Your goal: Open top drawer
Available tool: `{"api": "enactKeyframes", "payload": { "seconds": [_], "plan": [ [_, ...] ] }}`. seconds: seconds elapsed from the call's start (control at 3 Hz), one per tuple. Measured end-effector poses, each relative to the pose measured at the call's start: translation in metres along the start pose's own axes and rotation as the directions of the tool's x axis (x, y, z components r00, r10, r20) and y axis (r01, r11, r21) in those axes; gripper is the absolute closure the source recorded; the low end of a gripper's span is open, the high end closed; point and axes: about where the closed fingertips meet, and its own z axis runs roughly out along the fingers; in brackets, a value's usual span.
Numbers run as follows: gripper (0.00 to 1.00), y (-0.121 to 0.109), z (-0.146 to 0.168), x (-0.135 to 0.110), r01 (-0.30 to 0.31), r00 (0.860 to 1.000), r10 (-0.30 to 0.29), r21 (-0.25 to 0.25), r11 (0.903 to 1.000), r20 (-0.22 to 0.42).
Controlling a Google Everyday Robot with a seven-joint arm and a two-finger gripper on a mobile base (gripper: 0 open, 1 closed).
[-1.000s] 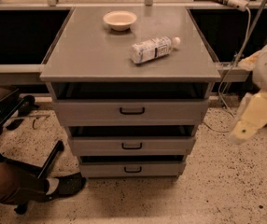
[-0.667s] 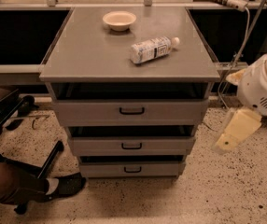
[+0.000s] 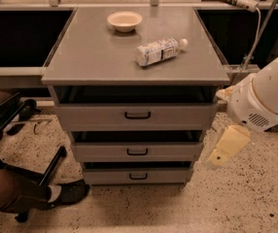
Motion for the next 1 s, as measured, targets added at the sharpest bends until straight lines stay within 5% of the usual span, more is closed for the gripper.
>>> {"api": "enactKeyframes", "payload": {
  "seconds": [0.67, 1.0],
  "plan": [
    [0.00, 0.004, 0.068, 0.014, 0.080, 0.996, -0.080, 0.008, 0.9968, 0.048],
    [0.00, -0.023, 0.157, 0.005, 0.114, 0.984, -0.123, 0.072, 0.9908, 0.126]
  ]
}}
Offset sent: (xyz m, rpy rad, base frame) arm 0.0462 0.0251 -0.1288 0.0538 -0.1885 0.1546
